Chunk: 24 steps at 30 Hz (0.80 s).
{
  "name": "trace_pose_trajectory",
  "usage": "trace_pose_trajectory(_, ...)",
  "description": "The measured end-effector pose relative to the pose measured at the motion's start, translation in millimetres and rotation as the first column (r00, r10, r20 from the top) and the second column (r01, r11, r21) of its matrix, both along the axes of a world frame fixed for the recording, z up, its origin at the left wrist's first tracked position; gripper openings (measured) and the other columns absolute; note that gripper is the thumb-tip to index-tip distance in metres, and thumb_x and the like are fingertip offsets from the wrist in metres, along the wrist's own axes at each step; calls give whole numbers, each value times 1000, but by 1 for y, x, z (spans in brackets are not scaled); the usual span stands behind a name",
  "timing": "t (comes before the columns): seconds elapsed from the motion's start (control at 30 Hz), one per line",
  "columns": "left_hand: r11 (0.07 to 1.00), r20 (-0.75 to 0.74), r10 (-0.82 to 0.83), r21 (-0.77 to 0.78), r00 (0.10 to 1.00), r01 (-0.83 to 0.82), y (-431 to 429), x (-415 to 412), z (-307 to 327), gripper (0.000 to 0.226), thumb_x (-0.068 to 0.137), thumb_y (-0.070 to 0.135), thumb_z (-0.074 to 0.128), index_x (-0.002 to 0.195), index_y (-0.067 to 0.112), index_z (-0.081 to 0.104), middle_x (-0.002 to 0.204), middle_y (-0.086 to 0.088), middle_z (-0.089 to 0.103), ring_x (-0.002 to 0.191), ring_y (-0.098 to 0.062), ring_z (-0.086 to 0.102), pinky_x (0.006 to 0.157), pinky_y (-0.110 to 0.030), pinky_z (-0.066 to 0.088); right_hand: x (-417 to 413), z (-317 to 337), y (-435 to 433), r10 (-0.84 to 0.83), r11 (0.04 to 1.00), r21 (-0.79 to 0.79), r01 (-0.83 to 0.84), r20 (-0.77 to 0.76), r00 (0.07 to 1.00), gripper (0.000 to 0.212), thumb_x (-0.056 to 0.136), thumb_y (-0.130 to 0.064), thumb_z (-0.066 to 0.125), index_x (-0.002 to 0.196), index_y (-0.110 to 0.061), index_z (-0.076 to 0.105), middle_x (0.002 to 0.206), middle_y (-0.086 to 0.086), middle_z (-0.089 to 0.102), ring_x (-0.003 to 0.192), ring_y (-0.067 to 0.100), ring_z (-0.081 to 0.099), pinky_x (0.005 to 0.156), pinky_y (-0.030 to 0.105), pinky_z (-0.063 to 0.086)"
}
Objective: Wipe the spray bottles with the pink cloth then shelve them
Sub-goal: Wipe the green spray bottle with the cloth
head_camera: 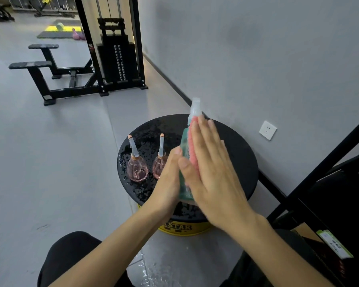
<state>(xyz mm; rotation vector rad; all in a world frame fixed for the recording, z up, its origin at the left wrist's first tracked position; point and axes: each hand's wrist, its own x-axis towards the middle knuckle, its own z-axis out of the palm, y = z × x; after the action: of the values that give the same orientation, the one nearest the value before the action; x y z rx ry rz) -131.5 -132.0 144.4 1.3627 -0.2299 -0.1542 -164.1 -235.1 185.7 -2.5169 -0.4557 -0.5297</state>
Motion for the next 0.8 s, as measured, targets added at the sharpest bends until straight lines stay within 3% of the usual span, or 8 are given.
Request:
trace_pose_trajectory(0.07,1000,8,-9,-13,1000,9,-1,-1,-2,37,103,56,26,126,47,54,136,12,60,131,-12,53,102,-44,47,7,5,1,-5,999,34,5,-19,1000,68,99,-54,12,156,-21,-8,164,-10,-14,148,2,-18,124,37,-1)
trace_pose_trajectory(0.17,994,-25,-59,-89,998,57,3,-1,-1,44,99,54,28,130,40,55,132,10,65,126,-8,57,102,-31,47,-3,-3,2,27,1000,-2,-27,-13,1000,67,101,-50,17,156,-20,-8,164,-9,-15,149,5,-17,124,40,1)
trace_pose_trajectory(0.3,987,-81,-88,-142,993,76,10,3,-3,46,101,49,27,118,27,64,110,8,76,107,-6,69,80,-15,53,-28,-20,2,78,996,-48,-79,-19,997,70,100,-48,24,156,-18,-4,164,-8,-12,150,9,-14,123,39,1)
trace_pose_trajectory(0.4,996,-78,-37,-83,996,31,9,2,-7,48,102,54,29,126,29,62,125,-1,69,119,-17,64,90,-26,52,-23,-21,-1,70,996,-43,-72,-46,996,69,100,-52,20,156,-20,-6,164,-11,-15,149,6,-16,124,40,2)
trace_pose_trajectory(0.47,998,-62,-36,-45,997,34,4,-2,-10,42,103,54,28,127,38,58,127,6,67,116,-12,65,88,-33,56,-9,-13,-4,58,998,17,-57,-74,996,70,99,-56,14,156,-22,-8,163,-13,-16,147,2,-19,124,41,2)
trace_pose_trajectory(0.57,996,-51,-77,-56,996,74,-2,-8,-12,42,105,51,24,134,38,50,124,17,66,108,0,67,77,-25,58,11,-2,-8,43,994,109,-31,-111,993,74,96,-61,11,156,-23,-8,163,-13,-15,146,-2,-20,124,40,2)
trace_pose_trajectory(0.67,990,-45,-78,-120,996,72,-1,-8,-10,44,104,46,25,135,32,53,131,10,66,122,-8,61,94,-28,54,5,-6,-4,65,996,68,-59,-86,994,70,99,-57,14,156,-23,-8,163,-13,-15,147,0,-19,124,42,3)
trace_pose_trajectory(0.8,981,-106,-70,-186,992,49,11,-3,-6,52,95,58,37,128,27,62,130,-2,67,125,-17,60,104,-35,47,-28,-23,0,118,993,6,-118,-101,988,69,100,-51,21,156,-22,-9,163,-13,-18,149,6,-17,123,44,5)
